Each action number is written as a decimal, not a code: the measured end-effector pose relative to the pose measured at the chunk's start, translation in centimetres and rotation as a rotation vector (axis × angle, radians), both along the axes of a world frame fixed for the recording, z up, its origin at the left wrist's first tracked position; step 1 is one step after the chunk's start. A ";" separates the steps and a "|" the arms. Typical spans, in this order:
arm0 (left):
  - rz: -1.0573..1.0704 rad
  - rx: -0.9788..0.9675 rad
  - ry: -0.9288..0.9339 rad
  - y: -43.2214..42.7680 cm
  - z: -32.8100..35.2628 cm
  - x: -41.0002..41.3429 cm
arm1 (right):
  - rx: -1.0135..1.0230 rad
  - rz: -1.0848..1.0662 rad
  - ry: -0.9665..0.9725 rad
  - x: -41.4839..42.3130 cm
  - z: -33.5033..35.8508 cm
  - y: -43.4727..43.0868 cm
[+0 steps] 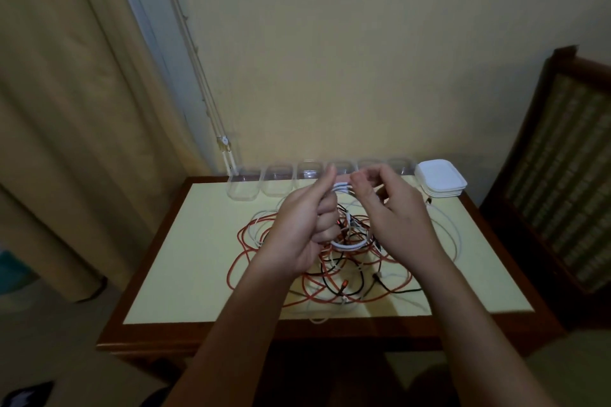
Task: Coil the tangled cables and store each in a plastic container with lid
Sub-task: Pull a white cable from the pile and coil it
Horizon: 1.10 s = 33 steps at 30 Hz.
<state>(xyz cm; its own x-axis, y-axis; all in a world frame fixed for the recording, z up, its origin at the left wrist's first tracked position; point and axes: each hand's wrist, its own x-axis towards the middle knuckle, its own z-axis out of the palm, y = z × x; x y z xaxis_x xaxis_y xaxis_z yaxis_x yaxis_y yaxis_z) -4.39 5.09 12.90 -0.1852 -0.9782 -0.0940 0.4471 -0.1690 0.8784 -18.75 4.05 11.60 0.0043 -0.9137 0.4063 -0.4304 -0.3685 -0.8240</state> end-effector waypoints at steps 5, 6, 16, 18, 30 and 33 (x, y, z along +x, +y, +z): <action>-0.010 0.099 0.212 -0.4 0.1 0.2 | 0.094 0.069 -0.144 1.0 -0.1 -0.4; -0.010 0.118 0.229 -0.5 0.1 0.1 | 0.086 0.055 -0.119 1.1 -0.2 -0.6; 0.073 0.227 0.205 -0.8 -0.8 -1.6 | -0.013 -0.124 -0.196 2.2 -0.7 -1.2; 0.069 0.199 0.228 -0.7 -0.8 -1.6 | -0.001 -0.107 -0.205 2.0 -0.8 -1.3; 0.100 -0.063 0.092 -0.7 -0.3 0.2 | 0.020 0.017 -0.122 0.4 -0.5 -1.0; 0.140 -0.020 0.193 -1.3 -0.2 1.5 | 0.045 0.044 -0.074 -0.6 -0.7 -0.7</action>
<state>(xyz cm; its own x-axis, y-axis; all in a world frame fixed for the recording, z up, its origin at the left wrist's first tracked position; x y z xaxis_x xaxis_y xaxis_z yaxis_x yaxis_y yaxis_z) -2.89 3.78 12.68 -0.0606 -0.9969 -0.0506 0.6248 -0.0774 0.7770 -19.35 3.32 10.92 0.0163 -0.9308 0.3652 -0.3521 -0.3472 -0.8692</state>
